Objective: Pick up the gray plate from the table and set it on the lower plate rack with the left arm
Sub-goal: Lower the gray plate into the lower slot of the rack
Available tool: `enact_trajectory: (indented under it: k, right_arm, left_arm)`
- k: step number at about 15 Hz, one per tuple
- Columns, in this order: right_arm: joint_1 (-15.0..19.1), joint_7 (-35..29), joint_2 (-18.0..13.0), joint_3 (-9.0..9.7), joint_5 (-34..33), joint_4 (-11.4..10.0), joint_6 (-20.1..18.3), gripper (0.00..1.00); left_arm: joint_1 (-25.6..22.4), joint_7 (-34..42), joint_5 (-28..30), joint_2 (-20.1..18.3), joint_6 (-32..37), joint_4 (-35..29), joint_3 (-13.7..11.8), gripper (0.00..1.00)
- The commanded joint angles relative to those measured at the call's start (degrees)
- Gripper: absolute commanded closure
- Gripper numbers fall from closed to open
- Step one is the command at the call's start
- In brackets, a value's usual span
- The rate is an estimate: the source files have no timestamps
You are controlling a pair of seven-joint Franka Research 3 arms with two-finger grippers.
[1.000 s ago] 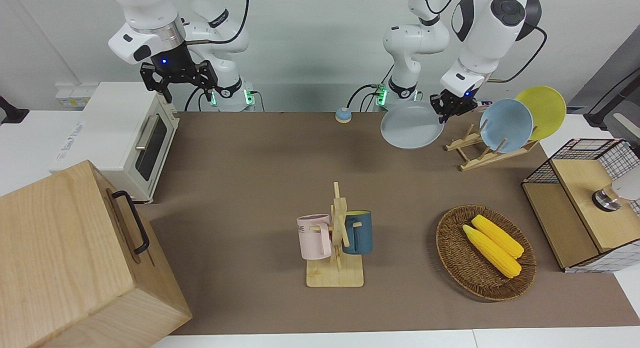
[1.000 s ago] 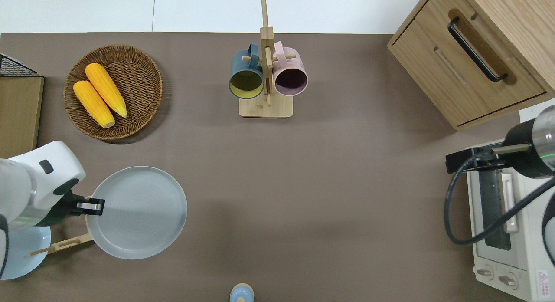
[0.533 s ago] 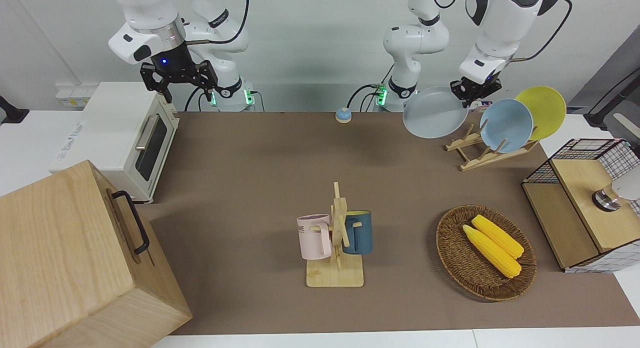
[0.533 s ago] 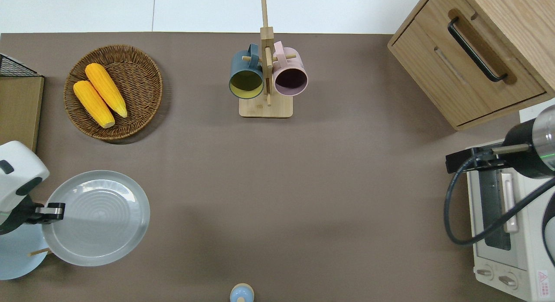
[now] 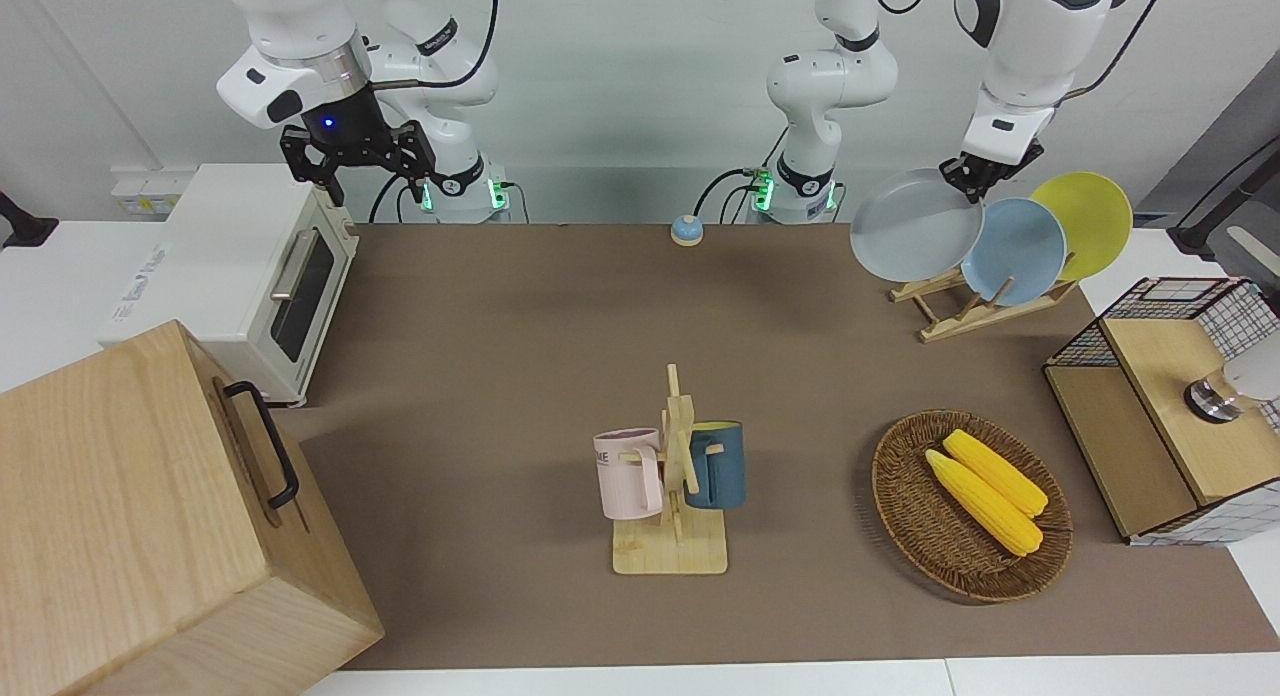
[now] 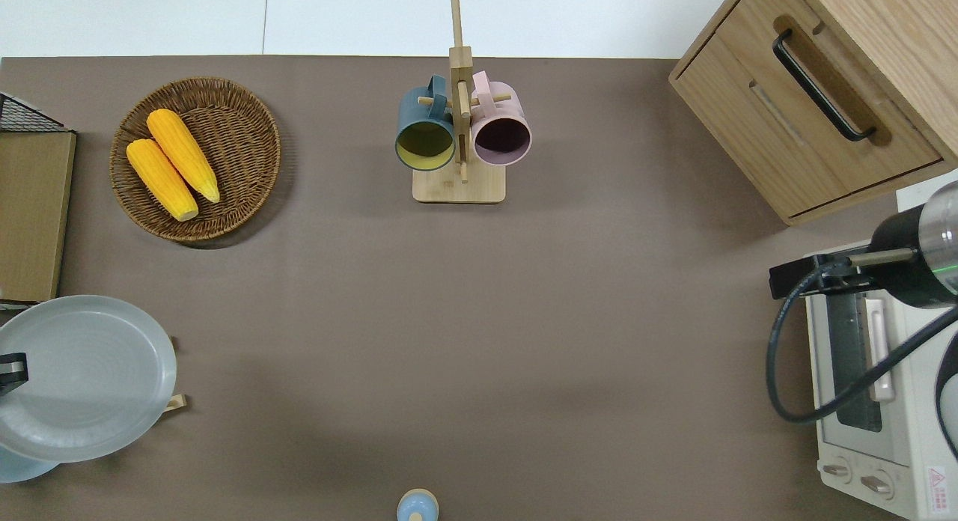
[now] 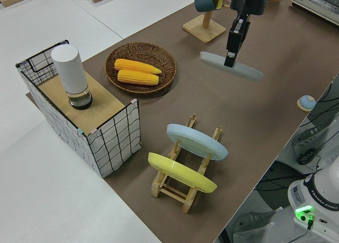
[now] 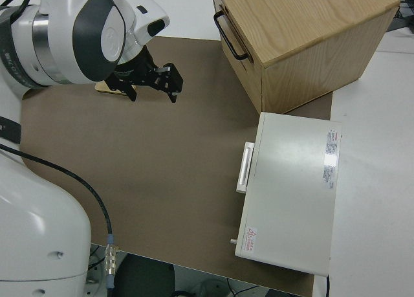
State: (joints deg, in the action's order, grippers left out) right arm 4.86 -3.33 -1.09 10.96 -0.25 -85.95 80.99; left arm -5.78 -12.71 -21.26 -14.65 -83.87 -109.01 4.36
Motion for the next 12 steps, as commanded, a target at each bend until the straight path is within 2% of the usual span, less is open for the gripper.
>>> enact_trajectory:
  k: [1,7,9,12]
  right_arm:
    - [0.4,0.0,-0.1,0.38,0.4,0.3,-0.8,0.011]
    - [0.4,0.0,-0.1,0.29,0.4,0.3,-0.8,0.011]
    - [0.4,0.0,-0.1,0.38,0.4,0.3,-0.8,0.013]
    - [0.4,0.0,-0.1,0.38,0.4,0.3,-0.8,0.011]
  left_arm:
    - [0.2,-6.5,-5.7,-1.0,2.9,0.4,1.2,1.0]
    - [0.9,-16.4,-10.3,-2.7,3.2,-1.4,4.3,1.0]
    - [0.9,-17.4,-13.0,-3.4,2.6,-3.2,4.7,1.0]
    - [0.8,-17.9,-14.1,-4.3,-0.3,-6.1,4.7,1.0]
